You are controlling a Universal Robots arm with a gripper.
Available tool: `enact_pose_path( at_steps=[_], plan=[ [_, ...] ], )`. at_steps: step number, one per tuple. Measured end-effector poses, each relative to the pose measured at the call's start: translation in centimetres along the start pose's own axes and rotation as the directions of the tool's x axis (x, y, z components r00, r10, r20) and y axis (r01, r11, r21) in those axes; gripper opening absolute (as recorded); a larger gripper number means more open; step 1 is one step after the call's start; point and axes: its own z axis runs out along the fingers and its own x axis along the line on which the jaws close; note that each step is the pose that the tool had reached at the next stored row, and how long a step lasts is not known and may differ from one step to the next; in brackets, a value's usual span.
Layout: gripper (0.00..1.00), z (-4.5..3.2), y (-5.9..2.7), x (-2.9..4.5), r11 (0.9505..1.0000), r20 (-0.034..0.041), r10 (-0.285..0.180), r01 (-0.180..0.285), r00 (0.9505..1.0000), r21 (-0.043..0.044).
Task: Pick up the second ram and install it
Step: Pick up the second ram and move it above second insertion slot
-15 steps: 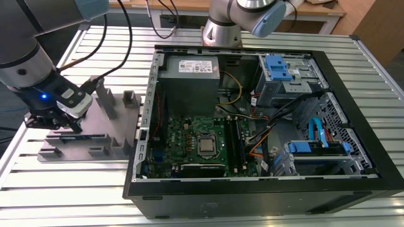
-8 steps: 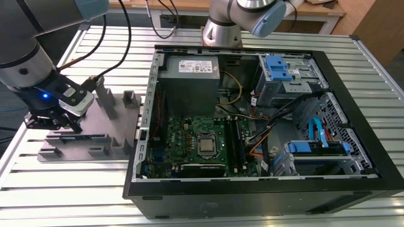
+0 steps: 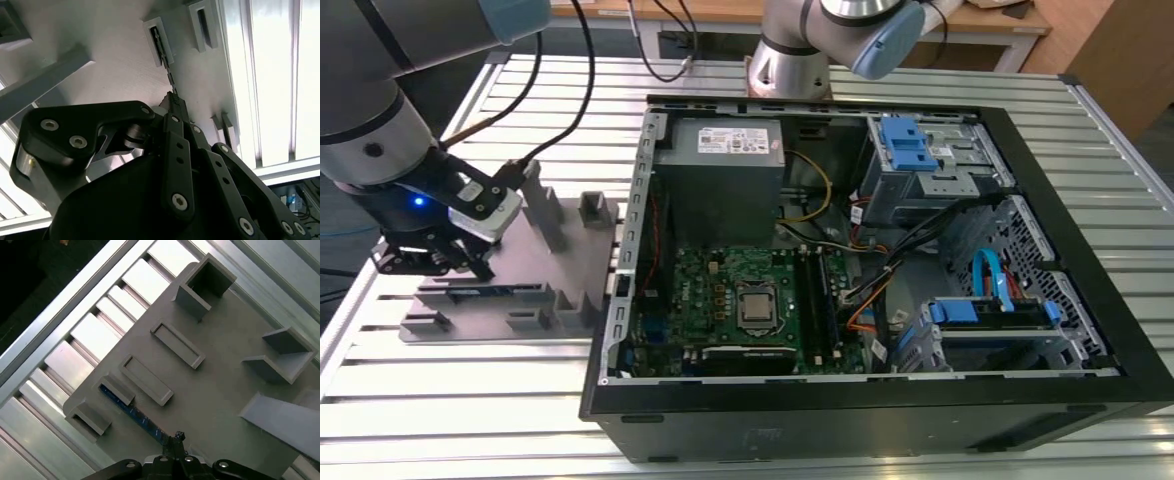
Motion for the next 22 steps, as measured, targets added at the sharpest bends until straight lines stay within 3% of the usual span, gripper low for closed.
enact_pose_path(
  at_steps=[11,22],
  plan=[
    [0.11,0.00,0.00,0.00,0.9971,-0.0005,-0.076,0.076,0.9971,-0.0021],
    [0.11,0.00,0.00,0.00,0.9888,-0.0007,-0.149,0.149,0.9889,-0.0040]
  ],
)
